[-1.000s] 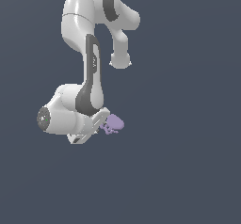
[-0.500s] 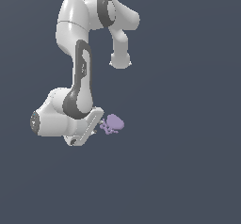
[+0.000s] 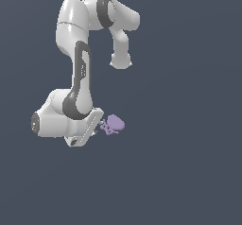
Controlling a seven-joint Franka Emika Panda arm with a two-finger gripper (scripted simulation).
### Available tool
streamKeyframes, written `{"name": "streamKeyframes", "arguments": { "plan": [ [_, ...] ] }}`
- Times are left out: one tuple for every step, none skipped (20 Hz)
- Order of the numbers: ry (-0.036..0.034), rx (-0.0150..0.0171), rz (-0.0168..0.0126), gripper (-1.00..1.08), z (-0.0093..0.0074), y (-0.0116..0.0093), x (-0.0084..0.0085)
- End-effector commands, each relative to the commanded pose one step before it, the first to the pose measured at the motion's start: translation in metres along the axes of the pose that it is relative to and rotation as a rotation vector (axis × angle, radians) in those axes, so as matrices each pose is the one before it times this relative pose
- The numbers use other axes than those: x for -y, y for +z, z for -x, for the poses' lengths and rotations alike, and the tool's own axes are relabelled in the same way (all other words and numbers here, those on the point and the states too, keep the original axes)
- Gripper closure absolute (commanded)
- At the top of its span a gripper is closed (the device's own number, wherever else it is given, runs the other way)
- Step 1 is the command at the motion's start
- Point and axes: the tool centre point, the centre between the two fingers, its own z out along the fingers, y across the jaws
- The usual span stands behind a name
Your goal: Pick up the object and move it to a goal position.
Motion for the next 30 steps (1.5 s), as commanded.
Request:
{"name": "streamKeyframes", "arguments": {
  "plan": [
    [-0.00099,0.00010,-0.00107,-0.20,-0.00003,0.00546,0.00022],
    [-0.00042,-0.00010,-0.00023,-0.20,0.00006,0.00314,0.00009],
    [-0.00042,-0.00009,-0.00023,-0.20,0.00010,0.00362,0.00010],
    [-0.00042,-0.00009,-0.00023,-0.20,0.00009,0.00344,0.00011],
    [0.00000,0.00000,0.00000,-0.20,0.00020,0.00295,0.00000],
    [-0.00073,-0.00016,-0.00039,-0.20,-0.00007,0.00260,0.00017],
    [0.00000,0.00000,0.00000,-0.20,0.00011,0.00209,-0.00003],
    [-0.00041,-0.00013,-0.00023,-0.20,-0.00006,0.00169,0.00004],
    [0.00000,0.00000,0.00000,-0.20,0.00000,0.00123,-0.00009],
    [-0.00038,-0.00020,-0.00023,-0.20,-0.00015,0.00080,-0.00004],
    [0.00000,0.00000,0.00000,-0.20,-0.00012,0.00037,-0.00016],
    [0.00000,0.00000,0.00000,-0.20,-0.00018,-0.00006,-0.00020],
    [-0.00027,-0.00034,-0.00022,-0.20,-0.00016,-0.00035,-0.00011],
    [0.00000,0.00000,0.00000,-0.20,-0.00005,-0.00012,-0.00005],
    [0.00000,0.00000,0.00000,1.08,0.00000,0.00000,0.00000],
    [0.00000,0.00000,0.00000,1.08,0.00000,0.00000,0.00000],
    [0.00000,0.00000,0.00000,1.08,0.00000,0.00000,0.00000],
    [0.00000,0.00000,0.00000,1.08,0.00000,0.00000,0.00000],
    [0.00000,0.00000,0.00000,1.08,0.00000,0.00000,0.00000],
    [0.00000,0.00000,0.00000,1.08,0.00000,0.00000,0.00000],
    [0.00000,0.00000,0.00000,1.08,0.00000,0.00000,0.00000],
    [0.00000,0.00000,0.00000,1.08,0.00000,0.00000,0.00000],
    [0.00000,0.00000,0.00000,1.08,0.00000,0.00000,0.00000],
    [0.00000,0.00000,0.00000,1.08,0.00000,0.00000,0.00000],
    [0.00091,-0.00396,0.01048,1.08,0.00034,-0.00808,0.00006],
    [0.00000,0.00000,0.00000,1.08,-0.00013,0.00022,-0.00014],
    [-0.00016,-0.00136,0.00177,1.08,-0.00007,-0.00056,0.00016],
    [-0.00020,-0.00173,0.00225,1.08,-0.00024,-0.00045,0.00003],
    [-0.00029,-0.00245,0.00318,1.08,-0.00033,-0.00064,0.00005],
    [-0.00036,-0.00308,0.00401,1.08,-0.00044,-0.00077,0.00004]
  ]
}}
